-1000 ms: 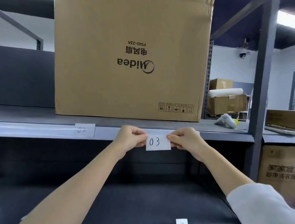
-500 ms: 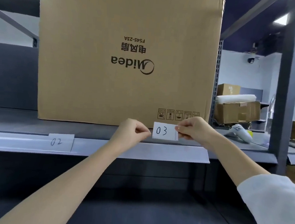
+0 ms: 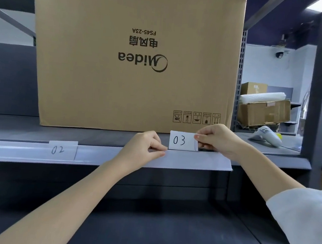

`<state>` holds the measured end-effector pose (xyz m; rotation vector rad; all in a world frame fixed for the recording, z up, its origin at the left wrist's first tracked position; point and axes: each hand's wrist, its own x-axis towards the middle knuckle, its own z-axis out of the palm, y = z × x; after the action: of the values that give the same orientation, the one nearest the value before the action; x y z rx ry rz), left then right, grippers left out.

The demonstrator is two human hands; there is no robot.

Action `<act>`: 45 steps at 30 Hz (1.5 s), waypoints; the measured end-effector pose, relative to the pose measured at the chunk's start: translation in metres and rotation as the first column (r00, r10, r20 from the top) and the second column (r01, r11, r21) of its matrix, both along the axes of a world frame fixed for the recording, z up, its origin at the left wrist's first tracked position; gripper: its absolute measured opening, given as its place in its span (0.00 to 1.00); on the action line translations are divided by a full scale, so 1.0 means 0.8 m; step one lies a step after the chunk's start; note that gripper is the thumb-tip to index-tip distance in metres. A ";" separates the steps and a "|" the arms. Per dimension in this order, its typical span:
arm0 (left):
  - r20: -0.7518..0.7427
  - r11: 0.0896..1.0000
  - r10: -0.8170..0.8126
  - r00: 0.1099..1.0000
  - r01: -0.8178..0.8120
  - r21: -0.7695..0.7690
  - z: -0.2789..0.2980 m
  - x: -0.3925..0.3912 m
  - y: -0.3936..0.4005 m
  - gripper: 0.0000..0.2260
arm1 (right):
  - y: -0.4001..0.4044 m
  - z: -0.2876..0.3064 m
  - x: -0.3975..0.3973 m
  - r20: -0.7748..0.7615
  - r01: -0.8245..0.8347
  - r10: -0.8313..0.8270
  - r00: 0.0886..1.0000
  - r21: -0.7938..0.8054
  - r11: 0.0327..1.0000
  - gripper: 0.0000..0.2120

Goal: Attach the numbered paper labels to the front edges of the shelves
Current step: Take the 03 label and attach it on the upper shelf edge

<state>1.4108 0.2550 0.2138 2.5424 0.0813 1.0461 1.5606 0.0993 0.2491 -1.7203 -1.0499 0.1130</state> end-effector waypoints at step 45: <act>0.022 0.997 0.063 0.998 -0.062 -0.051 0.005 0.003 -0.012 0.05 | -0.010 0.000 -0.012 0.212 0.042 -0.005 0.977 -0.169 0.985 0.07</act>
<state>1.4129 0.2454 0.2176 2.4965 0.1791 1.0836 1.5514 0.0916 0.2489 -1.9331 -1.2037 0.0055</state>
